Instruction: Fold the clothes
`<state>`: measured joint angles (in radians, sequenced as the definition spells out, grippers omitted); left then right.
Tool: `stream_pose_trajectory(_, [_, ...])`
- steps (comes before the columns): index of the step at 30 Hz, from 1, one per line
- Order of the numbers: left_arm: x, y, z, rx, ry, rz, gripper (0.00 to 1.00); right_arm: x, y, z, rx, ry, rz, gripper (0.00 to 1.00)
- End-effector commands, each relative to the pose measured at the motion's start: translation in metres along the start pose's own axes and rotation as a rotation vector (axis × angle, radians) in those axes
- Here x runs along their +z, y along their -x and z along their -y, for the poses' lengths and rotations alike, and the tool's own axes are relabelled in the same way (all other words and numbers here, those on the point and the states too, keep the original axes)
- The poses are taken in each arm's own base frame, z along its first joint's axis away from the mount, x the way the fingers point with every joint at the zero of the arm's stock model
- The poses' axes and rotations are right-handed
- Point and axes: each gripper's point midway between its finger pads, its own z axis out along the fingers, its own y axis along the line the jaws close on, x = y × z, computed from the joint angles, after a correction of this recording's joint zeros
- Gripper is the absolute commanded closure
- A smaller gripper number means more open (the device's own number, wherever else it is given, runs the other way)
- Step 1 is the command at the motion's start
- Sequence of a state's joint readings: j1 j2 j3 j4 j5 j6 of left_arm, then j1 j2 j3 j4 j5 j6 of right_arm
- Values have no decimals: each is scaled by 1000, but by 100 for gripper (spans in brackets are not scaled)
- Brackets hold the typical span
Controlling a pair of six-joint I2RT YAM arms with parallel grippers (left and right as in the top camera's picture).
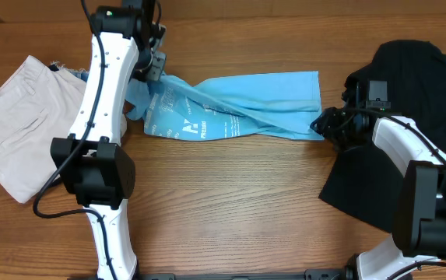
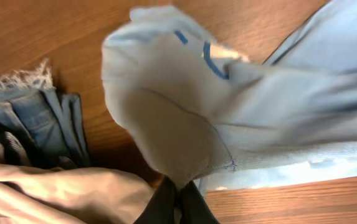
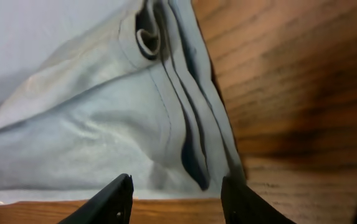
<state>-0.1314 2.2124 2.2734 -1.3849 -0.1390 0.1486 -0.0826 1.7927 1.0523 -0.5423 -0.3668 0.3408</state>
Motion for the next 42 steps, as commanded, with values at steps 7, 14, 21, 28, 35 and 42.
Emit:
stream_pose_trajectory(7, [-34,16,5,-43,-37,94,96,9,2,-29,-82,66,30,44])
stream_pose_trajectory(14, [-34,16,5,-44,-37,95,96,24,-14,-23,-59,-14,-12,45])
stream_pose_trajectory(21, [-34,16,5,-43,-38,95,96,27,-23,-9,-1,-75,-50,54])
stream_pose_trajectory(28, [-34,16,6,-43,-46,95,96,27,-11,-6,-8,-96,6,79])
stream_pose_trajectory(35, [-34,16,6,-43,-45,96,96,19,29,-9,-4,-12,134,96])
stream_pose_trajectory(42, [-34,16,6,-43,-45,96,96,16,31,-17,4,69,117,62])
